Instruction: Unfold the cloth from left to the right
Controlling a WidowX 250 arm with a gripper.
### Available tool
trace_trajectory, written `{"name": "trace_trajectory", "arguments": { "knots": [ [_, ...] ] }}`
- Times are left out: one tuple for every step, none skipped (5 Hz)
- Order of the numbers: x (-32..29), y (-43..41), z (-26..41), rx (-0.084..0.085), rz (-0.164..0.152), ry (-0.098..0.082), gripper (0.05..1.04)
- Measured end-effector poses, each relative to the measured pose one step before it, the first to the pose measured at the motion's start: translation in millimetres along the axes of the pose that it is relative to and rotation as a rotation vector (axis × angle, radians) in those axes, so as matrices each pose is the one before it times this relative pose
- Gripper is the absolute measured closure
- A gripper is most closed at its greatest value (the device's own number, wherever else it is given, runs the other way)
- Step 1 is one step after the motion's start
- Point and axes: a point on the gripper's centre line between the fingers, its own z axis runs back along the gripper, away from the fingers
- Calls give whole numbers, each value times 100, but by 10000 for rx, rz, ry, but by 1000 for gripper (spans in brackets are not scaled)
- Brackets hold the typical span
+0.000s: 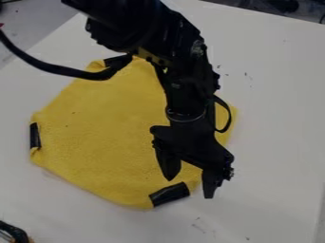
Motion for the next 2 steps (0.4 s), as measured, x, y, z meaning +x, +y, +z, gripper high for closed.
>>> {"name": "trace_trajectory", "arguments": {
  "knots": [
    [58, 397, 20, 679, -192, -90, 75],
    [550, 426, 197, 798, -518, -424, 83]
  ]
}}
